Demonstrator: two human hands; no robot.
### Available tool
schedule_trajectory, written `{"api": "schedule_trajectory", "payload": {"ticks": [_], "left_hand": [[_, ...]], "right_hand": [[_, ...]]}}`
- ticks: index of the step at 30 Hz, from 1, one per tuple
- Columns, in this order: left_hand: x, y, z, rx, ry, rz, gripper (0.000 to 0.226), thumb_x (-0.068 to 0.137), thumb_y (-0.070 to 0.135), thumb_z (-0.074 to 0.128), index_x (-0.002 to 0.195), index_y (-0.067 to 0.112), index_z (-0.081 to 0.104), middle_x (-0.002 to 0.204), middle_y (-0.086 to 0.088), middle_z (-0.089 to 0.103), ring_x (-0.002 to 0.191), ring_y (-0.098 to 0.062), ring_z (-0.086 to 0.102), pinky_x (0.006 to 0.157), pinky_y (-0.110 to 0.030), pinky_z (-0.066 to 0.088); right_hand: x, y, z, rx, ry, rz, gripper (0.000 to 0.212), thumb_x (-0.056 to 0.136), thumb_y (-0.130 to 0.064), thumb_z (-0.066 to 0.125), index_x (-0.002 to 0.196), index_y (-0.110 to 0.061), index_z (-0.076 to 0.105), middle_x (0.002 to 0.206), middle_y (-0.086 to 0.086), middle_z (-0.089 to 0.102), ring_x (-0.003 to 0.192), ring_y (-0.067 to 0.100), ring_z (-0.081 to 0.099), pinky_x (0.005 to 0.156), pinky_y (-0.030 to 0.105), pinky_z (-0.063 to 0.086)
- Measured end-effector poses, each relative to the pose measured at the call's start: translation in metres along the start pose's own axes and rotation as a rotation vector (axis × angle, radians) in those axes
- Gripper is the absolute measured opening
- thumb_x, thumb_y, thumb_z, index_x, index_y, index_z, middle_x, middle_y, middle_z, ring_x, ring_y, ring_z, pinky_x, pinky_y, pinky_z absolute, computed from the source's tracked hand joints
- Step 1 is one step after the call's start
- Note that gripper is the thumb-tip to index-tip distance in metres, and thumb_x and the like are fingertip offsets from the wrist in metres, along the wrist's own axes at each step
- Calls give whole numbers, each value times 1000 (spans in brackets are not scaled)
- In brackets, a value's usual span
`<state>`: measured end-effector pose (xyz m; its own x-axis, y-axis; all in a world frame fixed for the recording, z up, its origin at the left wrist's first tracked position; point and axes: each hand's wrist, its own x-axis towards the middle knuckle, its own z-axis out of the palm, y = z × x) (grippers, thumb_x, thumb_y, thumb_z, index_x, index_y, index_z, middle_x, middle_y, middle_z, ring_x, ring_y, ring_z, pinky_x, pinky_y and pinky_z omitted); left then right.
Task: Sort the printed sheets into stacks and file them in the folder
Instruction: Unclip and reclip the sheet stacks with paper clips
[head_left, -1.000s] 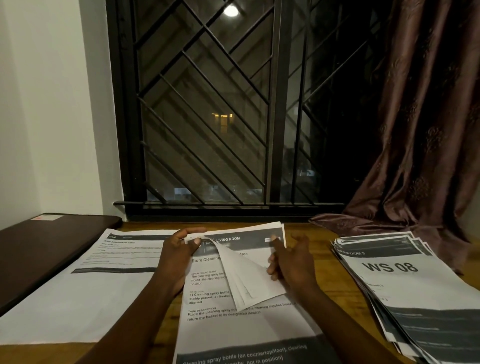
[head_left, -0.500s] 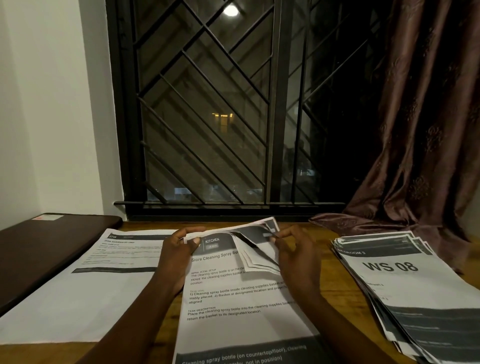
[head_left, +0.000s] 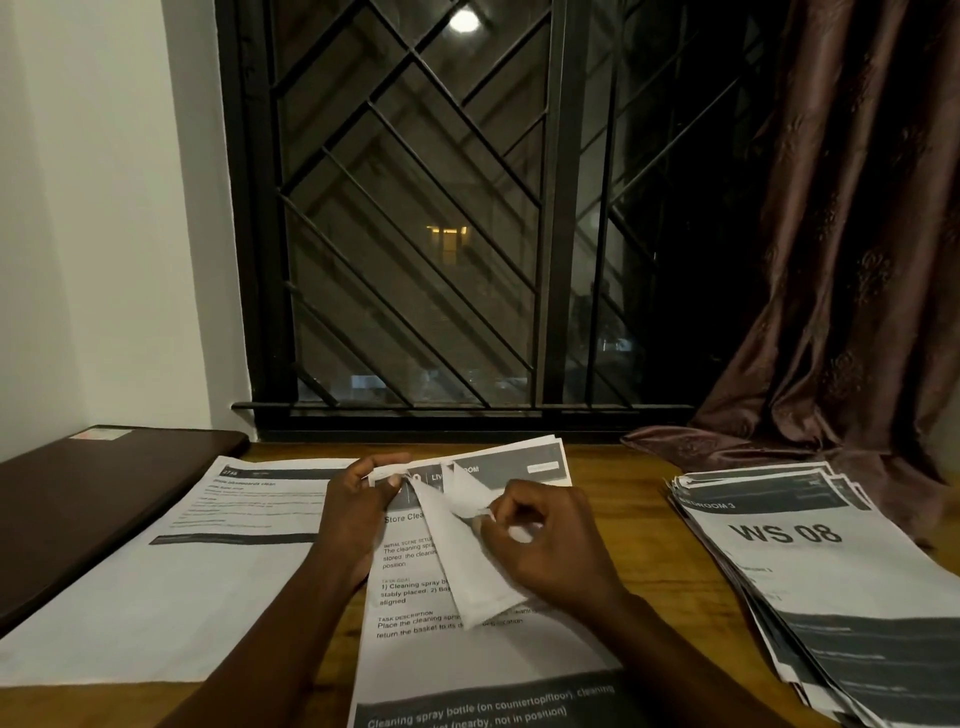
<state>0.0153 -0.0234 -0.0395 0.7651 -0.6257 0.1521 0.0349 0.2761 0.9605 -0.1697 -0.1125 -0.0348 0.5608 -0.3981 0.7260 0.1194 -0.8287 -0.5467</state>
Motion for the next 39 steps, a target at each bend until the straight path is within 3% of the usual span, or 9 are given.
{"api": "schedule_trajectory", "payload": {"ticks": [5,10,13,16,19,25,28,31,39], "left_hand": [[-3,3,3,65,24,25,22,95,3,54,106,13,69,95,-10,70,77,-21,68,54,-24,53],[-3,2,2,46,-4,8,23,94,1,54,104,14,70,96,-14,72,78,-25,71,64,-31,56],[-4,2,2,49,-8,17,24,94,-1,52,105,13,69,96,-12,72,81,-25,70,71,-36,58],[-3,1,1,46,-22,16,23,94,-1,53,103,14,68,93,-14,73,78,-27,71,74,-42,58],[-2,1,0,15,-35,4,23,94,-1,53,101,14,68,91,-17,74,77,-31,71,77,-46,56],[-3,2,0,-17,-39,-15,22,94,-1,52,100,15,68,88,-15,73,75,-29,71,72,-43,57],[-3,2,0,-3,-38,-7,23,95,-1,52,100,15,68,85,-14,74,72,-26,72,64,-37,59],[-4,2,-1,30,-31,10,22,95,0,52,100,15,67,90,-13,74,75,-27,72,65,-37,59],[-3,4,1,32,-6,-20,22,96,2,52,103,15,68,89,-10,73,67,-20,72,54,-30,57]], "right_hand": [[2,-11,0,282,82,274,18,91,-31,59,103,-18,55,72,8,67,58,21,69,58,39,59],[7,16,3,176,255,646,65,86,-23,68,137,-17,28,76,14,67,43,17,60,35,23,44],[12,34,-2,0,296,752,83,75,-33,78,140,-17,29,94,14,69,68,21,65,48,27,51],[10,37,-6,-303,295,672,38,82,-36,70,115,-21,57,98,1,67,85,18,64,67,28,51],[6,32,-10,-337,366,545,8,84,-29,68,86,-26,61,93,-4,60,85,14,56,58,20,35],[5,19,-12,-237,394,410,33,82,-12,71,105,-32,57,78,-9,60,70,4,57,54,16,40],[2,21,-11,-281,304,302,20,85,-13,66,90,-31,58,94,-11,62,89,8,60,66,19,48],[-1,17,-8,-327,215,39,15,68,-14,68,72,-27,61,122,-14,49,119,5,38,95,19,35],[-1,5,-4,-50,-21,-64,16,68,-17,59,70,-31,51,75,-11,62,76,11,61,67,32,54]]}}
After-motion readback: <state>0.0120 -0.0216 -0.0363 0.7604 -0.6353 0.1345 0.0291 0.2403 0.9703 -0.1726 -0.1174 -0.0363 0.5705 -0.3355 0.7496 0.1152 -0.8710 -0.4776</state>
